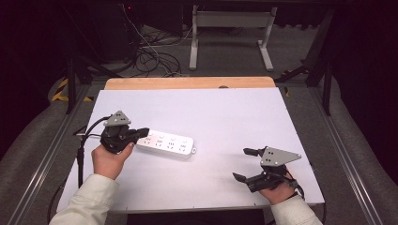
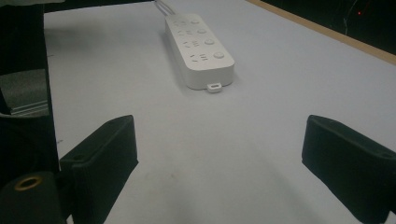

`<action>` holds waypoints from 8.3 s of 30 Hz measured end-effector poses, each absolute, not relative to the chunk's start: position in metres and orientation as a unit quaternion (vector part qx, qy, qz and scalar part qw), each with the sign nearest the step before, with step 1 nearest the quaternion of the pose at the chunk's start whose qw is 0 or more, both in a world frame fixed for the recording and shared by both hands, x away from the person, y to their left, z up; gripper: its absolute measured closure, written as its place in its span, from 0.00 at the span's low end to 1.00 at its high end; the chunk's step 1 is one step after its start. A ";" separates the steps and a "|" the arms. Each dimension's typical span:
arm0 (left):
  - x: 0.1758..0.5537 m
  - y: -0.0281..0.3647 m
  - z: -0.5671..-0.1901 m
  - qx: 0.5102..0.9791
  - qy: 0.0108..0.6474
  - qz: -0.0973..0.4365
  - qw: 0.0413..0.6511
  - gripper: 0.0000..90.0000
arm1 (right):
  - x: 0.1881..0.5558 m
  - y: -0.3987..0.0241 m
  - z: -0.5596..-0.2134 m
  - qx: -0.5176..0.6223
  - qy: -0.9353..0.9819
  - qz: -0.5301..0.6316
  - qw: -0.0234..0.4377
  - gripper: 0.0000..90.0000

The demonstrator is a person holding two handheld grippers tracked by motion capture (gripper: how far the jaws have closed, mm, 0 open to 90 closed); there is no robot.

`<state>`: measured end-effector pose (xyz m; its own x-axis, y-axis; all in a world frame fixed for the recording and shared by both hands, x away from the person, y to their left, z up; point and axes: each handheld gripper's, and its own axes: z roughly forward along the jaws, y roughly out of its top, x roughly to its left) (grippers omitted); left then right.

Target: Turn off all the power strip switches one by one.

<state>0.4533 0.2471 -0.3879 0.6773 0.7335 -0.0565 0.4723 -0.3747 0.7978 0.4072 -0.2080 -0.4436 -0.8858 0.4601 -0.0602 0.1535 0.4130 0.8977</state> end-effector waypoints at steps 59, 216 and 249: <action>0.533 0.231 -0.434 0.853 0.442 0.105 0.258 1.00 | 0.406 -0.210 -0.443 0.178 0.826 0.512 0.154 0.11; 0.518 0.200 -0.448 0.850 0.415 0.132 0.298 1.00 | 0.405 -0.204 -0.446 0.156 0.838 0.506 0.130 0.10; 0.507 0.209 -0.414 0.817 0.409 0.124 0.388 1.00 | 0.407 -0.204 -0.448 0.159 0.838 0.507 0.126 0.10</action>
<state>0.5073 0.2092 -0.4141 0.6341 0.7646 -0.1152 0.5726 -0.3643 0.7345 0.4075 -0.2042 -0.4475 -0.9177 0.3942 -0.0494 0.1392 0.4356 0.8893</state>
